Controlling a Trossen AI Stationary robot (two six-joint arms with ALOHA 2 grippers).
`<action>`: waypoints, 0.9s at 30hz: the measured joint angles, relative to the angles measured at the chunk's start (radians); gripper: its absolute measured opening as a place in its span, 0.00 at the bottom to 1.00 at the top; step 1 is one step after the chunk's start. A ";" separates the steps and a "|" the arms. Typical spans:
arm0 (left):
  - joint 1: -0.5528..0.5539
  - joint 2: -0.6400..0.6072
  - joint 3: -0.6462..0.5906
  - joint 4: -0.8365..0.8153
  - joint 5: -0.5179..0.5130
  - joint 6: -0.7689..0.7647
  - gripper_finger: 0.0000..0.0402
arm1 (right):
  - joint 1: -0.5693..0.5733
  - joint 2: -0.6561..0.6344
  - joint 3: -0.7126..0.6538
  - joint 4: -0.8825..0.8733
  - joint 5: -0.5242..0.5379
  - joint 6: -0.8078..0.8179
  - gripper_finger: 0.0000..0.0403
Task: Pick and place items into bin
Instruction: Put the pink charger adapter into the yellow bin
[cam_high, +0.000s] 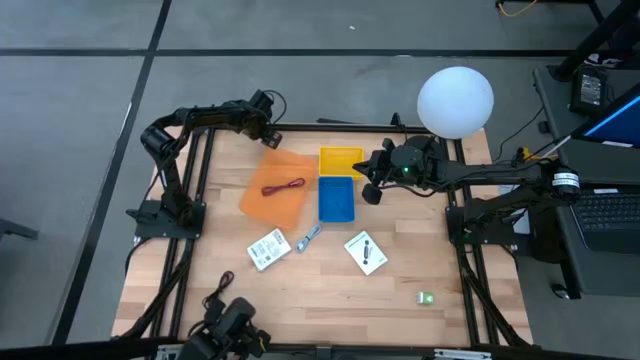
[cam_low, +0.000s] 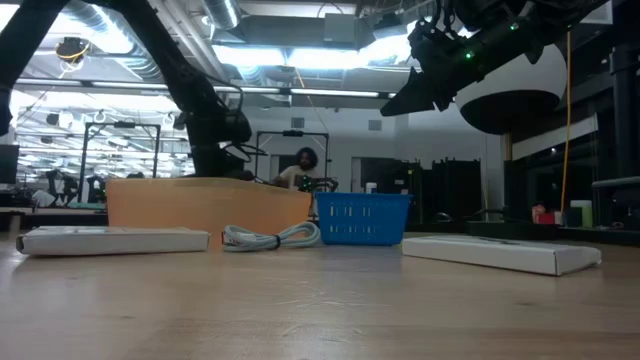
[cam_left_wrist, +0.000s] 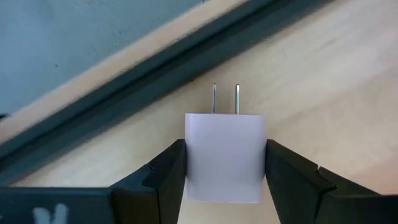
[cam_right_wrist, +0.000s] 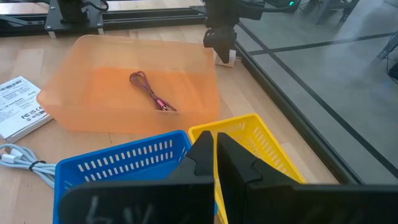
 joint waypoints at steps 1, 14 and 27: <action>0.000 -0.010 -0.001 -0.006 0.000 0.000 0.45 | 0.000 0.000 0.000 0.000 0.000 0.000 0.01; 0.000 -0.192 0.002 -0.062 0.000 0.035 0.45 | 0.000 0.000 0.000 0.000 0.000 0.000 0.01; -0.009 -0.551 0.003 -0.105 0.051 0.127 0.45 | 0.000 0.000 0.000 -0.001 0.000 0.000 0.01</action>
